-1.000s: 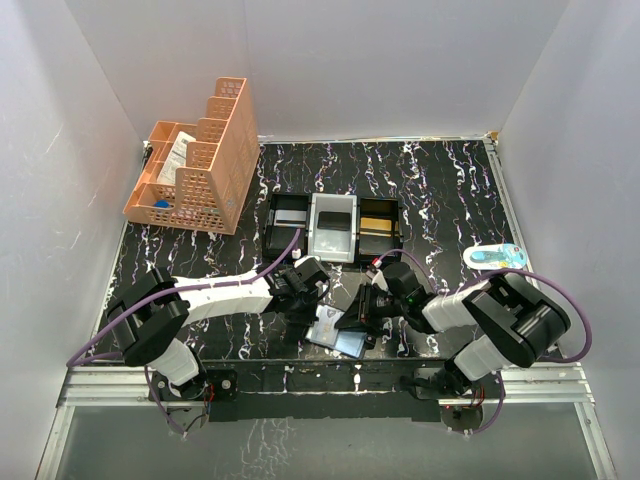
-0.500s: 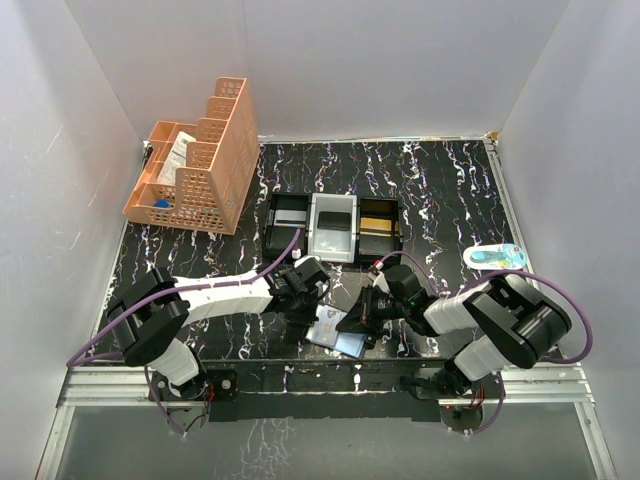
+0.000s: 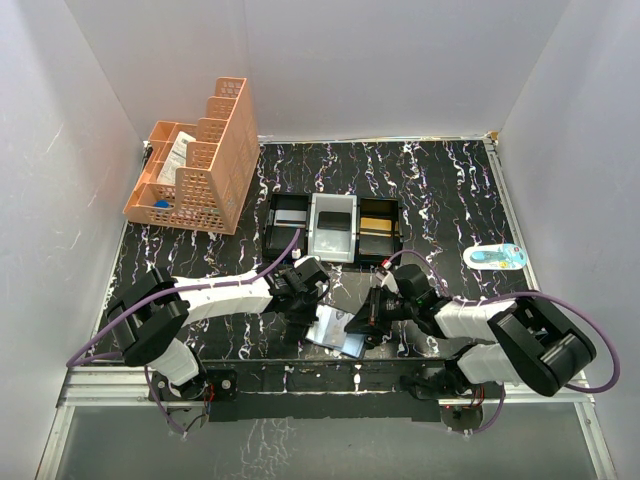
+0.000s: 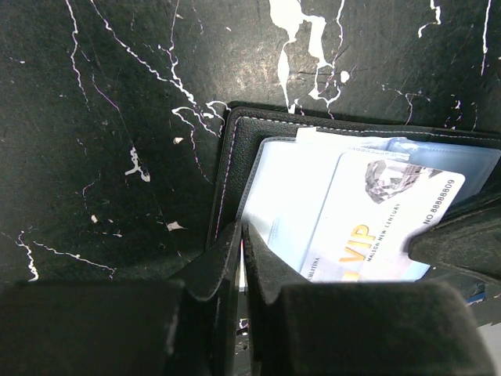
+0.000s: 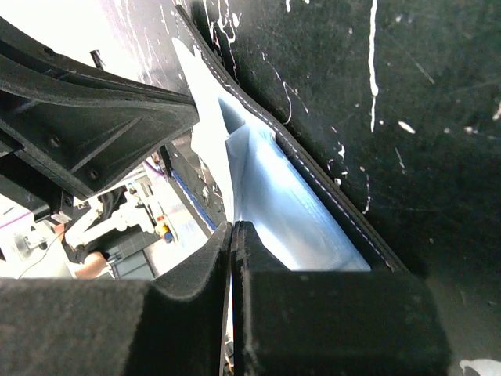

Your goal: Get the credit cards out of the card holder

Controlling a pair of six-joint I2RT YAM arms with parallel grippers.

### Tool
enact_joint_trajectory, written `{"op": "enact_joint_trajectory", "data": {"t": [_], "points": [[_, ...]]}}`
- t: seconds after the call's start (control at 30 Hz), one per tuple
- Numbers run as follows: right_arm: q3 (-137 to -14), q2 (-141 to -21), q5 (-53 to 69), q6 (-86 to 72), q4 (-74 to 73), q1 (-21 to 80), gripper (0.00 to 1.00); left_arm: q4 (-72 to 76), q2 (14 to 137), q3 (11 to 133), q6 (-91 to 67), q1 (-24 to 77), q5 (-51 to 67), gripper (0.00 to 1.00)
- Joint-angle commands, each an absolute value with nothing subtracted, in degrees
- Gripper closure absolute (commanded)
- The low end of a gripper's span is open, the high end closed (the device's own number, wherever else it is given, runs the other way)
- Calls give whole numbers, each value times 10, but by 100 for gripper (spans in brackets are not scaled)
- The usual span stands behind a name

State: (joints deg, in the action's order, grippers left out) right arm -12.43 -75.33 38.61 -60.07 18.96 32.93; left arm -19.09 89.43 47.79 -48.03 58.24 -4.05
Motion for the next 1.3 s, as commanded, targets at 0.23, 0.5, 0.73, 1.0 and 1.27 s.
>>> {"op": "enact_joint_trajectory", "data": {"t": [0.23,0.5,0.73,1.0,1.27], "points": [[-120,-746,383,-601,196,321,100,-250,855,483,-488,584,-76,91],[-140,-791,383,-604,222,321,100,-150,787,466,-477,586,-5,81],[-145,-804,383,-600,225,321,100,-114,835,465,-459,593,44,83],[-151,-790,381,-588,208,321,100,-146,913,468,-467,596,1,90],[-136,-767,382,-622,253,321,84,-173,928,465,-483,602,-24,94]]}}
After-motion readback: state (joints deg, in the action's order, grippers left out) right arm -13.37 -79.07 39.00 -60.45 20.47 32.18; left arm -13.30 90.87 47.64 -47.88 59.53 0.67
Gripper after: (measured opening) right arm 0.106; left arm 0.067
